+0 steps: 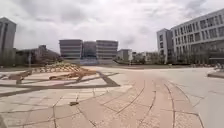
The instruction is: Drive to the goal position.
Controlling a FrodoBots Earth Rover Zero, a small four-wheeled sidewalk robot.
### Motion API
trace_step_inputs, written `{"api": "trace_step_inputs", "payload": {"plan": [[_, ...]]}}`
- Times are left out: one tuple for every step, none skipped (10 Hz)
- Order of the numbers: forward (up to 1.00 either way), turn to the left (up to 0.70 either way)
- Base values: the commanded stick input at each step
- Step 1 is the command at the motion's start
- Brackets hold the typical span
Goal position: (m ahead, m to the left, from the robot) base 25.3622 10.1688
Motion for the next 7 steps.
{"api": "trace_step_inputs", "payload": {"plan": [[1.0, 0.0], [1.0, 0.0], [1.0, 0.0], [1.0, 0.0], [1.0, 0.0], [1.0, 0.0], [1.0, 0.0]]}}
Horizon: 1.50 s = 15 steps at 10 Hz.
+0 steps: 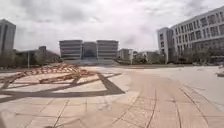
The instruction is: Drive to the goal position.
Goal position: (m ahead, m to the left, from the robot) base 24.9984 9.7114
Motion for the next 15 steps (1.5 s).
{"api": "trace_step_inputs", "payload": {"plan": [[1.0, 0.0], [1.0, 0.12], [1.0, 0.3], [1.0, 0.33], [1.0, 0.21], [1.0, 0.07], [1.0, 0.02], [1.0, 0.02], [1.0, 0.02], [1.0, 0.02], [1.0, 0.02], [1.0, 0.02], [1.0, 0.02], [1.0, 0.02], [1.0, 0.02]]}}
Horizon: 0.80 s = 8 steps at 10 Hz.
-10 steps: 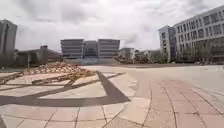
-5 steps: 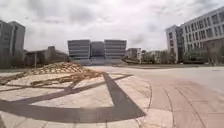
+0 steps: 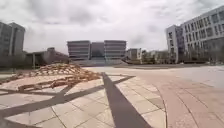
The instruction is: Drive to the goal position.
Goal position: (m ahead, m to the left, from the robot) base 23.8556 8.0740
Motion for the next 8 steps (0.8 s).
{"api": "trace_step_inputs", "payload": {"plan": [[1.0, 0.02], [1.0, 0.01], [1.0, -0.06], [1.0, -0.14], [1.0, -0.16], [1.0, -0.06], [1.0, 0.0], [1.0, 0.0]]}}
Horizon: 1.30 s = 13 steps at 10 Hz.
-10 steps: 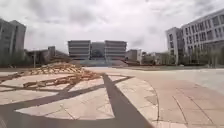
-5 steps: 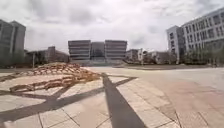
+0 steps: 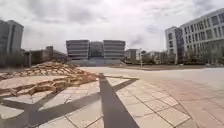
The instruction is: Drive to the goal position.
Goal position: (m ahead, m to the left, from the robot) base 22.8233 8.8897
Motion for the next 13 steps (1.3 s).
{"api": "trace_step_inputs", "payload": {"plan": [[1.0, 0.0], [1.0, 0.0], [1.0, 0.0], [1.0, 0.0], [1.0, 0.0], [1.0, 0.0], [1.0, 0.0], [1.0, 0.0], [1.0, 0.0], [1.0, 0.0], [1.0, 0.0], [1.0, 0.0], [1.0, 0.0]]}}
